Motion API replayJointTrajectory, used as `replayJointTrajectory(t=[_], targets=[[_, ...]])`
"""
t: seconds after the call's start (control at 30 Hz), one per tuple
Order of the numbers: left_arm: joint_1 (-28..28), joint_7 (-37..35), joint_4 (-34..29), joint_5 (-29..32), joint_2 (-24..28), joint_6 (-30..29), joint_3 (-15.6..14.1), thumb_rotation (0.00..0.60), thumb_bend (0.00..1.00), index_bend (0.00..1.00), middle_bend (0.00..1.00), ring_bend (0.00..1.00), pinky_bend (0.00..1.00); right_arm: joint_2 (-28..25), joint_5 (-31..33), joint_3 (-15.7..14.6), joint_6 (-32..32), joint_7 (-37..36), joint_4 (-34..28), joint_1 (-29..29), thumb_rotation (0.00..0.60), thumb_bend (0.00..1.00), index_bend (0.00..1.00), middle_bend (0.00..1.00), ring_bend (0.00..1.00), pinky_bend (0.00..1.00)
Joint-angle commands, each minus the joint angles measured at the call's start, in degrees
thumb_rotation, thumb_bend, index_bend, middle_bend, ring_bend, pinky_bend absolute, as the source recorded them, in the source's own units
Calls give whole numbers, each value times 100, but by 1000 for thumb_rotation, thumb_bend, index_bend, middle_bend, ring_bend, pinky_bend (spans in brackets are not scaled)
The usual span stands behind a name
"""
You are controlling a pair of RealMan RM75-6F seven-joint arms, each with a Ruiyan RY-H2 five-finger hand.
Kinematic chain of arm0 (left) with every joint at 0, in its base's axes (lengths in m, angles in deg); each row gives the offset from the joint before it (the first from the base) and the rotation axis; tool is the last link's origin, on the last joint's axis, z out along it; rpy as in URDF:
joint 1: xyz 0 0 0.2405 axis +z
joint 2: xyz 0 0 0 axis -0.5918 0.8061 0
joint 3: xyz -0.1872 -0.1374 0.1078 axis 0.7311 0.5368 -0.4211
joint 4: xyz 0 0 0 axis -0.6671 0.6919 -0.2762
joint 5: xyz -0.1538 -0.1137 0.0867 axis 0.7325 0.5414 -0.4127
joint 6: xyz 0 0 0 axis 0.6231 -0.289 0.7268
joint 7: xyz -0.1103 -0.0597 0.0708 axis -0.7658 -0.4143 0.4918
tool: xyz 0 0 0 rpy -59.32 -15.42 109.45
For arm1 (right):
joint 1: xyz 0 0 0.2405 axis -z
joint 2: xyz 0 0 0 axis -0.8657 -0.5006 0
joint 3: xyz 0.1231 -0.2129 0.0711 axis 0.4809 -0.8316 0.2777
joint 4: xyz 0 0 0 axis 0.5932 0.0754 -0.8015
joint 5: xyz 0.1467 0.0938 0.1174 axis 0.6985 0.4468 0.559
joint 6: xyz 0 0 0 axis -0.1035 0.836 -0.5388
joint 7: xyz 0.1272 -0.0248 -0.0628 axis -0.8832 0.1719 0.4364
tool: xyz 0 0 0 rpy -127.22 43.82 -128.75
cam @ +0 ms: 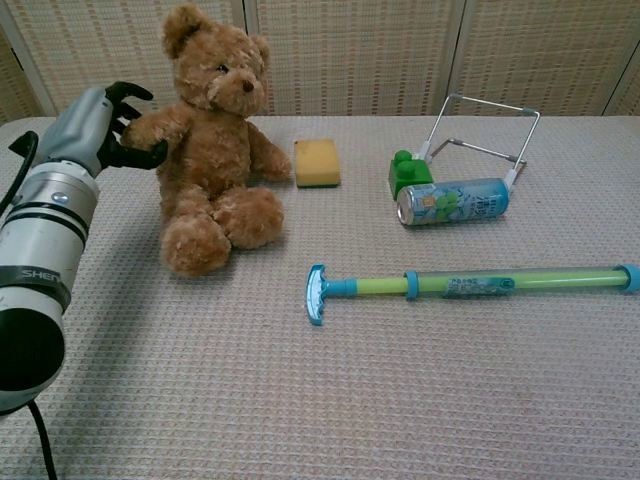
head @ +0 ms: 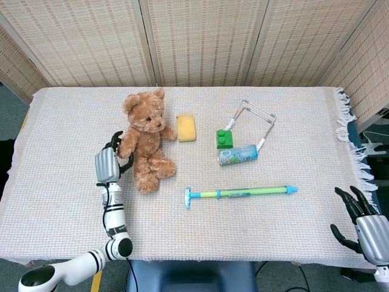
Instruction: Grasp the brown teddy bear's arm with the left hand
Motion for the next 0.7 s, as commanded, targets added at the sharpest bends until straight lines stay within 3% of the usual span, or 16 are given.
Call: replayJointTrajectory(t=[0.03, 0.33, 0.7], targets=[[53, 124, -61, 136, 30, 160, -28, 600, 399, 251, 381, 361, 476, 3, 3, 7, 9, -5, 1, -1, 600, 236, 24, 140, 0, 282], [31, -495, 164, -296, -24, -154, -69, 600, 400, 226, 374, 361, 474, 8, 19, 6, -27, 25, -9, -13, 600, 236, 24, 140, 0, 282], [99, -371, 216, -171, -14, 148, -151, 600, 401, 298, 426, 361, 473, 10, 8, 8, -9, 7, -2, -12, 600, 237, 24, 140, 0, 282]])
